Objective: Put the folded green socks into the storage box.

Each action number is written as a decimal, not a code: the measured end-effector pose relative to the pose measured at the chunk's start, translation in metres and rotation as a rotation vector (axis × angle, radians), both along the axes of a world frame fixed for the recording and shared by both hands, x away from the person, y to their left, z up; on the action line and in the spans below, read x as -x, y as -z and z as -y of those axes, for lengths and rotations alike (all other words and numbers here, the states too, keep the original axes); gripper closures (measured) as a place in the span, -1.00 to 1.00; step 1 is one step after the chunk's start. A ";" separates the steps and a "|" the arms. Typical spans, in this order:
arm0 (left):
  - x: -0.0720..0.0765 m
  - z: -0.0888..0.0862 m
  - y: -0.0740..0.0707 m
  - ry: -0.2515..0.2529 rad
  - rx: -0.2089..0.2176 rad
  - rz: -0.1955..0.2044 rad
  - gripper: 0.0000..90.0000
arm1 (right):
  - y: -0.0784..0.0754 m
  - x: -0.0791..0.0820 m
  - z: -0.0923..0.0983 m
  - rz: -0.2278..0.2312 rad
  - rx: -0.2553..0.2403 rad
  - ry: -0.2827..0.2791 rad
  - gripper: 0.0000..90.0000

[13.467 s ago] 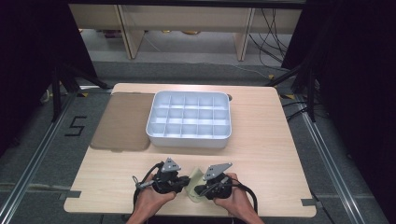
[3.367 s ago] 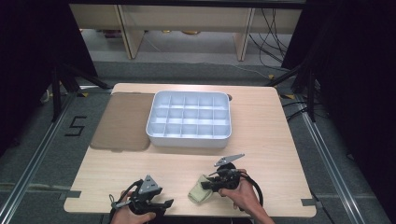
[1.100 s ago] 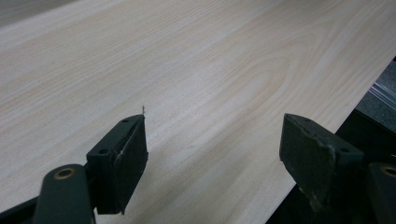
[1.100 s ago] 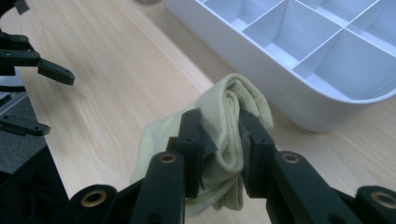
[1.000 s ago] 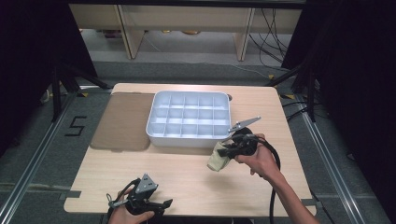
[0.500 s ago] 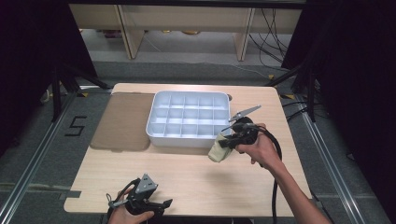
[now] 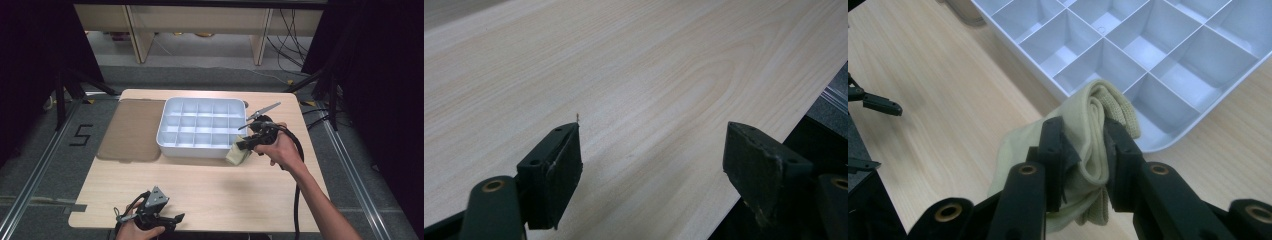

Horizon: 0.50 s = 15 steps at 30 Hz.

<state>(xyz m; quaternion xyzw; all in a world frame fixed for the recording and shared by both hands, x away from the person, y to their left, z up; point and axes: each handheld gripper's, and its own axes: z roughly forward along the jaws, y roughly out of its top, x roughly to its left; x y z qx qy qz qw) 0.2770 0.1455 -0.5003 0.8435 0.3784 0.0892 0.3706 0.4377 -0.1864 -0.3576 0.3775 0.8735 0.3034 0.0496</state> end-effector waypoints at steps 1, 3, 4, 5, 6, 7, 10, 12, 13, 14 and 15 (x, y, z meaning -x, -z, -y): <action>0.000 0.000 0.000 0.000 0.005 0.004 -0.49 | -0.002 0.000 -0.001 -0.023 -0.004 0.018 0.64; 0.000 0.001 0.001 -0.007 0.011 0.000 -0.48 | -0.004 -0.005 0.000 0.000 0.009 0.020 0.64; 0.000 0.001 0.002 -0.017 0.002 0.000 -0.47 | -0.005 -0.007 0.000 0.000 0.015 0.024 0.64; 0.001 0.002 0.002 -0.015 0.011 -0.002 -0.47 | -0.007 -0.007 -0.001 -0.021 0.009 0.040 0.64; 0.000 0.001 0.001 0.000 0.001 -0.004 -0.47 | -0.007 -0.012 0.001 0.007 0.017 0.026 0.64; 0.000 0.001 0.001 -0.005 0.006 0.000 -0.47 | -0.008 -0.014 0.000 0.001 0.011 0.029 0.64; 0.000 0.002 0.002 -0.021 0.007 -0.005 -0.47 | -0.010 -0.020 -0.001 0.010 0.020 0.044 0.64; 0.000 0.001 0.002 -0.021 0.006 -0.006 -0.47 | -0.010 -0.026 -0.001 0.026 0.026 0.040 0.64; 0.000 0.001 0.002 -0.022 0.007 -0.006 -0.47 | -0.010 -0.030 -0.001 0.036 0.030 0.036 0.64; 0.000 0.001 0.002 -0.021 0.007 -0.007 -0.47 | -0.009 -0.032 -0.002 0.024 0.026 0.050 0.64; 0.000 0.001 0.002 -0.020 0.007 -0.007 -0.47 | -0.009 -0.035 -0.002 0.035 0.034 0.050 0.64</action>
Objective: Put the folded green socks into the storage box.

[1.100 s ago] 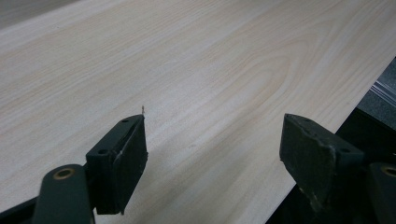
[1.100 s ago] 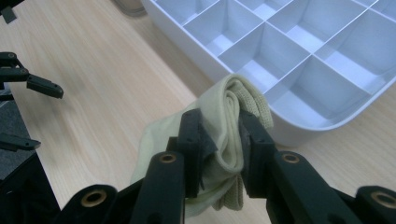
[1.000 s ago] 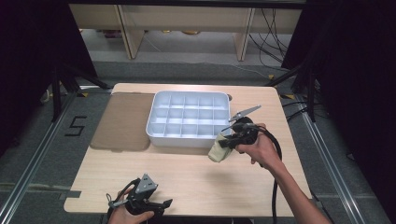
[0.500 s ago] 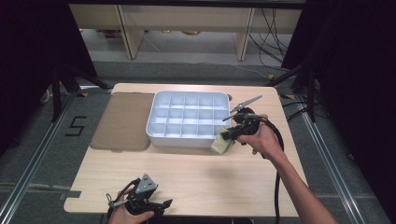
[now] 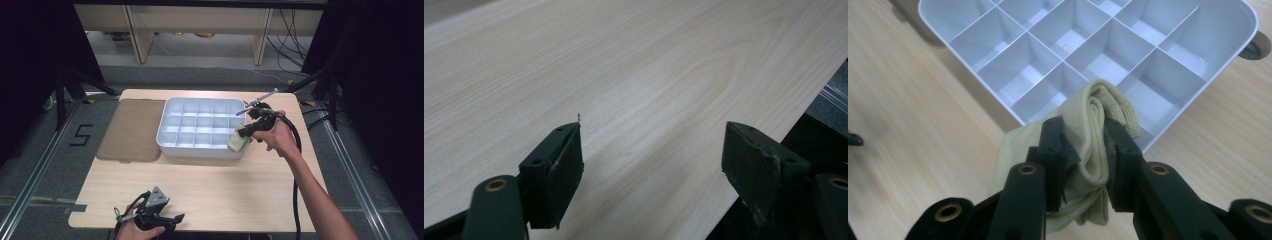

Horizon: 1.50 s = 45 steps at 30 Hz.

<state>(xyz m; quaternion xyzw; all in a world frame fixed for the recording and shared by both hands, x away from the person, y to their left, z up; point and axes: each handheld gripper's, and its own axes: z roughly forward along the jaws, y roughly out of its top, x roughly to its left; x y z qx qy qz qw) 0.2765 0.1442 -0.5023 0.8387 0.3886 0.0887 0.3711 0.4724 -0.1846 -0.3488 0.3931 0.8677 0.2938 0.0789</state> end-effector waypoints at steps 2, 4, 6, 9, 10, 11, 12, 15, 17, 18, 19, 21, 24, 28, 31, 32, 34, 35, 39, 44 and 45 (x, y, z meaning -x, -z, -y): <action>0.000 0.000 0.000 -0.001 0.000 0.002 -0.47 | 0.001 -0.005 -0.001 -0.002 0.005 0.010 0.64; 0.001 0.001 0.000 -0.003 0.009 -0.001 -0.47 | 0.002 -0.010 -0.002 0.000 0.015 0.023 0.64; 0.001 0.001 0.001 0.003 0.012 -0.006 -0.47 | 0.004 -0.015 -0.004 -0.004 0.025 0.039 0.64; 0.000 0.000 0.000 0.020 0.004 0.003 -0.47 | 0.006 -0.022 -0.005 -0.004 0.045 0.048 0.64; 0.000 0.000 0.000 0.020 0.005 0.002 -0.47 | 0.007 -0.024 -0.005 -0.001 0.054 0.049 0.64; 0.000 0.000 0.000 0.019 0.005 0.003 -0.47 | 0.008 -0.026 -0.006 -0.002 0.059 0.053 0.64; 0.001 0.000 0.000 0.018 0.007 0.004 -0.47 | 0.010 -0.028 -0.007 -0.010 0.064 0.060 0.64; 0.001 0.000 0.000 0.018 0.007 0.002 -0.47 | 0.014 -0.032 -0.007 -0.008 0.083 0.063 0.64; 0.001 0.001 0.000 0.018 0.002 0.000 -0.47 | 0.016 -0.034 -0.008 -0.017 0.093 0.069 0.64; 0.001 0.000 0.000 0.021 0.001 0.001 -0.47 | 0.017 -0.034 -0.009 -0.021 0.099 0.077 0.64; 0.001 0.000 0.000 0.023 0.000 0.001 -0.47 | 0.019 -0.037 -0.009 -0.008 0.103 0.063 0.64; 0.001 0.001 0.000 0.020 0.001 -0.001 -0.47 | 0.021 -0.038 -0.009 -0.019 0.109 0.077 0.64; 0.000 0.001 0.001 0.017 -0.001 0.001 -0.47 | 0.025 -0.042 -0.010 -0.015 0.129 0.080 0.64; 0.000 0.001 0.001 0.025 -0.016 0.005 -0.47 | 0.028 -0.044 -0.013 -0.021 0.133 0.082 0.64; 0.001 0.002 0.002 0.006 -0.004 -0.009 -0.47 | 0.031 -0.046 -0.015 -0.032 0.157 0.086 0.64; 0.001 0.002 0.002 0.007 -0.003 -0.008 -0.47 | 0.033 -0.047 -0.015 -0.033 0.160 0.075 0.64; 0.001 0.002 0.002 0.009 -0.003 -0.009 -0.47 | 0.035 -0.048 -0.015 -0.031 0.166 0.081 0.64; 0.002 0.003 0.002 0.013 0.006 -0.015 -0.47 | 0.038 -0.049 -0.016 -0.035 0.162 0.080 0.64; 0.001 0.002 0.002 0.012 -0.006 -0.012 -0.47 | 0.047 -0.049 -0.018 -0.035 0.164 0.070 0.64; 0.001 0.003 0.002 0.009 0.007 -0.016 -0.47 | 0.053 -0.051 -0.017 -0.056 0.163 0.046 0.64; 0.002 0.003 0.002 0.010 0.005 -0.016 -0.47 | 0.054 -0.051 -0.017 -0.039 0.167 0.057 0.64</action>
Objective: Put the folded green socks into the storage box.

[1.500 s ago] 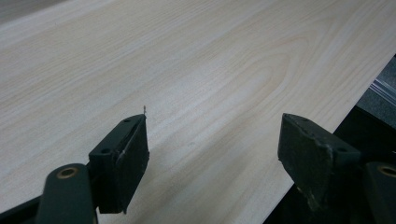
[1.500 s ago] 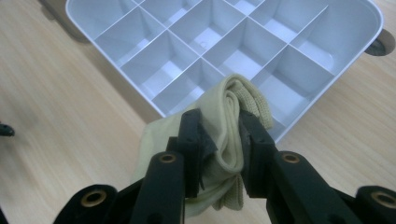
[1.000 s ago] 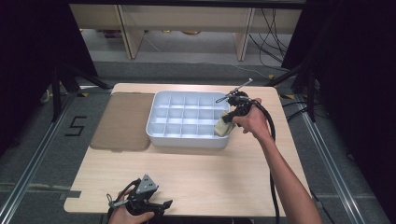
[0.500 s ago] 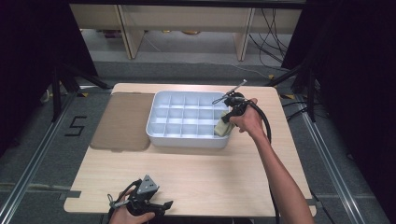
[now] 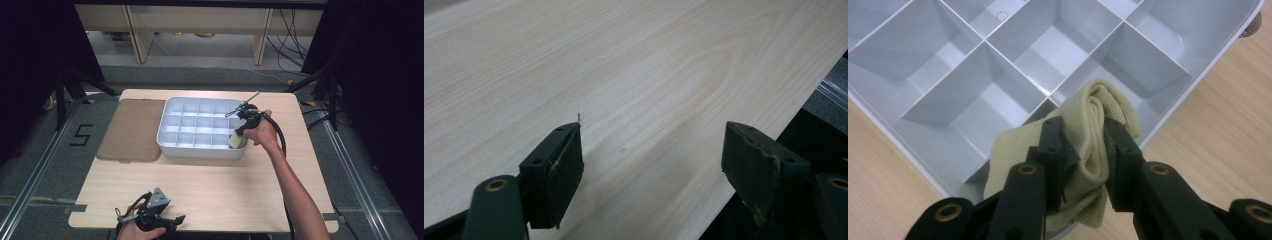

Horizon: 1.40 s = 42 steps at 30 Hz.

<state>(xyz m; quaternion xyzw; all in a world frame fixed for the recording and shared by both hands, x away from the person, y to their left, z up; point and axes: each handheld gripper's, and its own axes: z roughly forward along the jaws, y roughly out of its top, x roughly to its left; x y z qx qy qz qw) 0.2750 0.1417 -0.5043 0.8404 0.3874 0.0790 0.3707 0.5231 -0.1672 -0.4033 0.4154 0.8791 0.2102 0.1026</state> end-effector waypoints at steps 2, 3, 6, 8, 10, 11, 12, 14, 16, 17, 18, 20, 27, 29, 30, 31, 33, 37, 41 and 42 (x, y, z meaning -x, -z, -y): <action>0.000 0.000 0.000 0.004 -0.003 -0.002 -0.47 | 0.002 0.000 0.001 0.006 0.005 -0.008 0.64; 0.000 0.000 0.000 0.001 -0.002 -0.003 -0.47 | 0.003 0.000 0.000 0.002 0.008 -0.001 0.64; 0.000 0.000 0.000 0.002 -0.003 -0.004 -0.47 | 0.008 0.000 -0.001 -0.004 0.010 -0.006 0.64; 0.000 0.000 -0.001 0.007 -0.009 0.003 -0.47 | 0.011 0.001 -0.002 -0.006 0.021 -0.005 0.64; -0.001 0.000 0.000 -0.005 -0.009 0.002 -0.47 | 0.014 0.000 -0.003 0.003 0.031 -0.023 0.64; 0.000 -0.001 0.000 -0.005 -0.011 0.003 -0.47 | 0.016 0.000 -0.003 0.001 0.036 -0.031 0.64; -0.001 -0.001 0.000 -0.006 -0.009 0.002 -0.47 | 0.018 0.001 -0.004 -0.015 0.041 -0.024 0.64; 0.000 0.000 0.000 -0.007 -0.006 0.002 -0.47 | 0.022 0.000 -0.006 -0.014 0.053 -0.037 0.64; 0.000 -0.001 0.000 0.000 -0.003 -0.004 -0.46 | 0.024 0.000 -0.007 -0.024 0.060 -0.020 0.64; 0.000 -0.001 0.000 -0.003 -0.003 -0.001 -0.46 | 0.024 0.000 -0.007 -0.014 0.056 -0.035 0.64; 0.000 -0.001 0.000 -0.003 -0.001 -0.002 -0.46 | 0.024 0.000 -0.007 -0.014 0.057 -0.036 0.64; 0.000 0.000 0.000 -0.003 -0.002 0.000 -0.46 | 0.024 0.000 -0.007 -0.011 0.061 -0.036 0.64; 0.000 -0.001 -0.001 -0.003 -0.009 0.001 -0.46 | 0.027 0.002 -0.009 -0.032 0.064 -0.023 0.64; 0.000 -0.001 -0.001 -0.005 -0.009 0.001 -0.46 | 0.028 0.002 -0.009 -0.026 0.063 -0.019 0.64; 0.000 -0.001 -0.001 -0.006 -0.009 0.002 -0.46 | 0.028 0.002 -0.009 -0.021 0.065 -0.026 0.64; 0.000 -0.001 -0.001 -0.006 -0.009 0.002 -0.46 | 0.028 0.002 -0.009 -0.034 0.060 -0.025 0.64; 0.000 -0.001 -0.001 -0.007 -0.009 0.002 -0.46 | 0.030 0.002 -0.008 -0.040 0.060 -0.021 0.64; 0.000 -0.001 0.000 -0.006 -0.003 0.003 -0.46 | 0.032 0.001 -0.008 -0.047 0.059 -0.024 0.64; -0.001 -0.001 0.000 -0.003 -0.002 0.009 -0.46 | 0.037 0.001 -0.008 -0.063 0.057 -0.014 0.64; -0.001 -0.001 0.000 -0.003 0.000 0.008 -0.46 | 0.038 0.000 -0.008 -0.052 0.066 -0.027 0.64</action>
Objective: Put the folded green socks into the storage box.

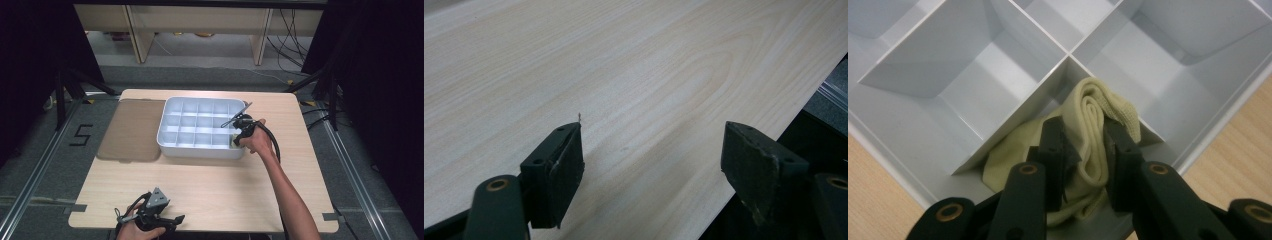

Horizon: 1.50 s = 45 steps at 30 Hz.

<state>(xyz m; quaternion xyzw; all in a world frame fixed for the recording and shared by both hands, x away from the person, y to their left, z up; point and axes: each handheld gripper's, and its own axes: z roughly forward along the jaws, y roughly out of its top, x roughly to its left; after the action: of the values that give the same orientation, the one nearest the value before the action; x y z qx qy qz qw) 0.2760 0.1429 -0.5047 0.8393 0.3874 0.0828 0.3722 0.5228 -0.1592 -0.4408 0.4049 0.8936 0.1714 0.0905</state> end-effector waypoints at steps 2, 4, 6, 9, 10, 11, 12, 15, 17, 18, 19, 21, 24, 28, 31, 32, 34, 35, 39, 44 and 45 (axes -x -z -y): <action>0.000 -0.001 -0.001 0.024 -0.003 -0.004 -0.46 | 0.000 0.001 -0.001 -0.007 -0.001 0.010 0.64; 0.000 0.000 -0.001 0.016 0.003 -0.002 -0.46 | 0.000 0.001 -0.002 -0.009 0.002 0.014 0.63; 0.000 -0.001 -0.001 0.010 0.001 0.002 -0.46 | -0.002 0.000 -0.001 -0.020 -0.003 0.012 0.58; 0.000 0.000 -0.001 -0.007 0.006 -0.007 -0.46 | -0.010 0.000 0.002 0.007 -0.029 0.026 0.40; 0.000 0.000 -0.001 -0.004 0.004 -0.006 -0.46 | -0.015 0.000 0.002 0.021 -0.046 0.031 0.40; 0.000 0.000 -0.001 -0.004 0.004 -0.006 -0.46 | -0.015 0.000 0.002 0.021 -0.046 0.031 0.40; 0.000 -0.001 -0.001 0.011 -0.007 0.003 -0.46 | -0.026 0.002 0.003 0.030 -0.097 0.030 0.43; 0.000 0.000 0.000 -0.003 -0.005 -0.001 -0.46 | -0.038 0.003 0.005 0.042 -0.112 0.030 0.63; 0.001 0.001 -0.001 0.000 0.001 -0.007 -0.46 | -0.041 0.003 0.007 0.045 -0.106 0.026 0.76; 0.001 0.001 -0.001 -0.001 0.002 -0.005 -0.46 | -0.041 0.003 0.007 0.038 -0.105 0.027 0.81; 0.001 0.001 0.000 -0.005 0.001 -0.004 -0.46 | -0.039 0.002 0.008 0.041 -0.099 0.023 0.85; 0.001 0.000 0.000 -0.001 0.002 -0.006 -0.46 | -0.033 0.000 0.009 0.028 -0.092 0.026 0.90; 0.000 0.000 0.001 -0.005 -0.001 -0.004 -0.45 | -0.024 0.000 0.008 0.006 -0.079 0.026 0.93; 0.000 0.001 0.001 -0.007 -0.002 -0.005 -0.45 | -0.015 0.000 0.005 -0.008 -0.055 0.012 0.94; 0.000 0.001 0.001 -0.004 -0.003 -0.004 -0.45 | -0.009 -0.001 0.002 -0.018 -0.022 0.016 0.95; 0.001 0.001 0.000 -0.005 -0.005 -0.004 -0.45 | -0.008 -0.001 0.001 -0.018 -0.007 0.016 0.95; 0.001 0.000 -0.001 -0.004 -0.010 0.007 -0.45 | -0.005 -0.001 -0.002 -0.027 -0.004 0.021 0.95; 0.001 0.000 -0.001 0.002 -0.010 0.006 -0.45 | -0.004 -0.001 -0.004 -0.028 0.006 0.018 0.95; 0.000 0.000 0.000 -0.010 -0.010 0.007 -0.45 | -0.002 -0.003 -0.007 -0.031 0.031 0.012 0.95; 0.001 0.001 0.000 -0.007 -0.001 -0.003 -0.45 | 0.001 -0.004 -0.008 -0.045 0.044 0.019 0.95; 0.001 0.000 0.000 -0.005 -0.002 0.000 -0.45 | 0.002 -0.004 -0.008 -0.041 0.040 0.017 0.95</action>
<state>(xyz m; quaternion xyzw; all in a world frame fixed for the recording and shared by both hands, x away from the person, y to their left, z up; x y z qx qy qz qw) 0.2749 0.1426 -0.5043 0.8388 0.3893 0.0840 0.3713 0.5272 -0.1515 -0.4428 0.4140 0.8951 0.1442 0.0818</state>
